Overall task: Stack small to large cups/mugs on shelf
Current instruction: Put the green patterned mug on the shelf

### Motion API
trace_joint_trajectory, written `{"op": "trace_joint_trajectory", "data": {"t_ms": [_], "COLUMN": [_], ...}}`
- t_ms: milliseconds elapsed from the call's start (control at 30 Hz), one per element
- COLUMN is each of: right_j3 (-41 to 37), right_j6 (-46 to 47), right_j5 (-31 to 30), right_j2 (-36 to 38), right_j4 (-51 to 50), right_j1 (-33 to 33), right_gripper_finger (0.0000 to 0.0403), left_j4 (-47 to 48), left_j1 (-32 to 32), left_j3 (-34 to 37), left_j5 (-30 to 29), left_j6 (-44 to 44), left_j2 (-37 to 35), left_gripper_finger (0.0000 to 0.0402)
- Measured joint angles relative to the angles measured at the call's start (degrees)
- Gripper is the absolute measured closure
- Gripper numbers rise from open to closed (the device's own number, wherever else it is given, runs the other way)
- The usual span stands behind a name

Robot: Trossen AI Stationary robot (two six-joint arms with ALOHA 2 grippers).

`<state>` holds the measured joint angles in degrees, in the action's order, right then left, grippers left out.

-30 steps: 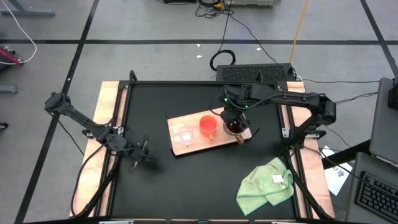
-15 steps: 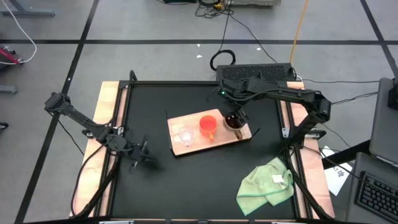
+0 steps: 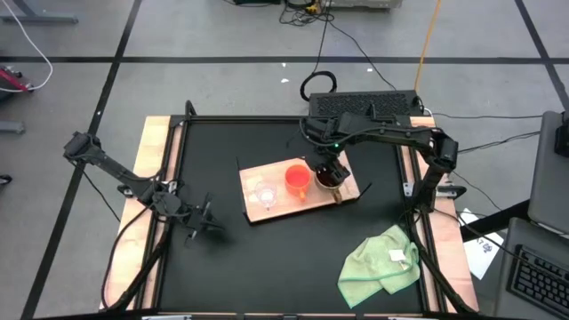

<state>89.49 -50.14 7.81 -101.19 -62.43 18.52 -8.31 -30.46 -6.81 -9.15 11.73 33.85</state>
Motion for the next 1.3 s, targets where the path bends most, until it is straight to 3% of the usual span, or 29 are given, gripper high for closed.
{"op": "trace_joint_trajectory", "data": {"t_ms": [167,867,1067,1300], "right_j3": [-0.02,-0.06,-0.09,-0.09], "right_j6": [3.54,8.41,8.99,7.73], "right_j5": [2.91,2.42,-1.6,-1.75], "right_j2": [-0.01,0.0,0.0,0.0], "right_j4": [0.94,0.59,0.42,0.47], "right_j1": [0.26,0.26,0.24,0.26], "right_gripper_finger": [0.0372,0.0371,0.0371,0.0373], "left_j4": [0.02,0.02,0.02,0.02], "left_j1": [0.0,0.0,0.0,0.0], "left_j3": [-0.02,0.01,0.01,0.01], "left_j5": [0.02,0.04,0.04,0.07], "left_j6": [0.7,0.09,-0.24,-0.83], "left_j2": [-0.01,0.01,0.02,0.01], "left_gripper_finger": [0.0382,0.0382,0.0382,0.0382]}}
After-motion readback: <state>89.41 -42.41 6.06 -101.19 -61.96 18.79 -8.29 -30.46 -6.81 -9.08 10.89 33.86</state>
